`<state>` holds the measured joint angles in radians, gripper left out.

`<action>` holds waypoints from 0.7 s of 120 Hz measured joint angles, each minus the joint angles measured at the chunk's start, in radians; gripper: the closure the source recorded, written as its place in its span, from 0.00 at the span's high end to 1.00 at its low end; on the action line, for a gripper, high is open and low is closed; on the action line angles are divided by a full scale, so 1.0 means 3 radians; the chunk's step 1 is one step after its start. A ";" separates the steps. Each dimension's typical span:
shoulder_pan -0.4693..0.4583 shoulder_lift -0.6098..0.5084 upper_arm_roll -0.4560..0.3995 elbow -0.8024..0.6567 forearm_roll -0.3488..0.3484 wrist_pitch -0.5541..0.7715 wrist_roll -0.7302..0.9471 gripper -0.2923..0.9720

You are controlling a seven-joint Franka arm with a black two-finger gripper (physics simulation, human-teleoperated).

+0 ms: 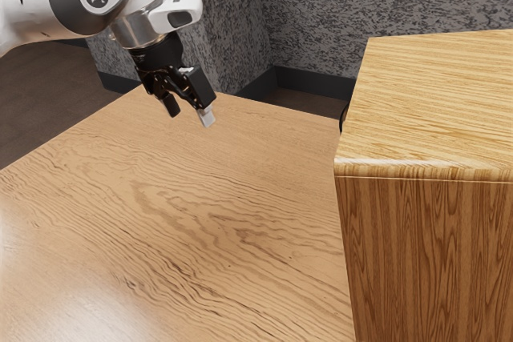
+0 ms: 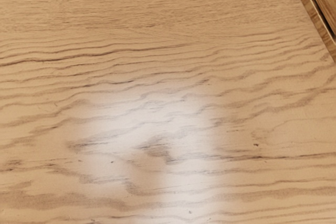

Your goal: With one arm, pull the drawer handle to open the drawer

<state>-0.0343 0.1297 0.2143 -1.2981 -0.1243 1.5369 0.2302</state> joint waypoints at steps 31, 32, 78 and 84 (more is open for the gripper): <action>0.0001 -0.0080 0.0021 0.0311 -0.0013 -0.0115 -0.0099 0.77; 0.0003 -0.0092 0.0022 0.0339 -0.0016 -0.0132 -0.0118 0.77; 0.0120 0.0064 0.0110 0.0785 -0.1047 -0.0568 -0.1190 0.75; 0.0074 0.0116 0.0110 0.0808 -0.1138 -0.0578 -0.1336 0.74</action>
<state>-0.0123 0.1644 0.2473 -1.0556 -0.4657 1.3633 -0.1705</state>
